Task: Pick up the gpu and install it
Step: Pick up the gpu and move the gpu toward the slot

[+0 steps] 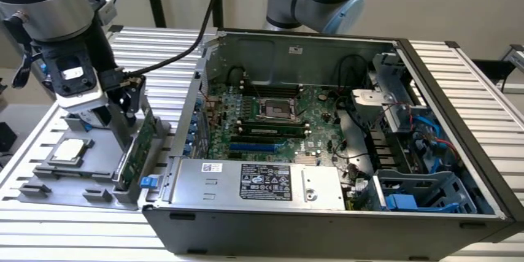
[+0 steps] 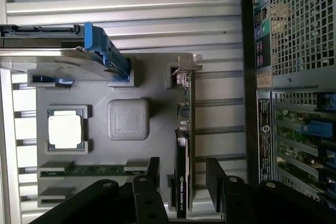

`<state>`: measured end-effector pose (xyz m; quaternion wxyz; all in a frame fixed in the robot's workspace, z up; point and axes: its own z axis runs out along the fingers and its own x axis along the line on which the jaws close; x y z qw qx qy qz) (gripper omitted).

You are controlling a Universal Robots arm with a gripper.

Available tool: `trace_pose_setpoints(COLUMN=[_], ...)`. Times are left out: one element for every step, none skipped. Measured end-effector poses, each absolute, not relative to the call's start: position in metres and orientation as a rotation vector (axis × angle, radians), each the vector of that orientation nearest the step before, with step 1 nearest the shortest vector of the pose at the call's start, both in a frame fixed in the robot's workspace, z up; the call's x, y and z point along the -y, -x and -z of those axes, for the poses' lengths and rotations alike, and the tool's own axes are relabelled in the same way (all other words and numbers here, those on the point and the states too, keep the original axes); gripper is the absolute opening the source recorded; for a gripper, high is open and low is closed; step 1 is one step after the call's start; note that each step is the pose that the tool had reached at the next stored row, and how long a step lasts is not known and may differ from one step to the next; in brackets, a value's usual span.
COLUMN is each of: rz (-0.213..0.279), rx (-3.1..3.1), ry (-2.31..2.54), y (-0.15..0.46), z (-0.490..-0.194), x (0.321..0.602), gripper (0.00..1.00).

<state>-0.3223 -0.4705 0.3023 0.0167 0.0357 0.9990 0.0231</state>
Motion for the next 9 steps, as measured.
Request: trace_pose_setpoints(rz=[-0.072, -0.072, -0.072, -0.072, -0.072, -0.072, -0.072, -0.072, -0.072], rx=[-3.105, -3.105, -3.105, -3.105, -3.105, -3.105, -3.105, -3.105, -3.105], ry=[-0.112, -0.113, -0.114, -0.115, -0.115, -0.116, -0.116, -0.116, -0.116], y=[0.322, 0.322, 0.322, 0.322, 0.322, 0.322, 0.321, 0.321, 0.321], z=[-0.300, -0.299, -0.297, -0.295, -0.293, -0.291, -0.290, -0.288, -0.286], x=[0.470, 0.471, 0.471, 0.471, 0.471, 0.471, 0.471, 0.471, 0.472], gripper=[0.48, 0.48, 0.48, 0.48, 0.48, 0.48, 0.48, 0.48, 0.48])
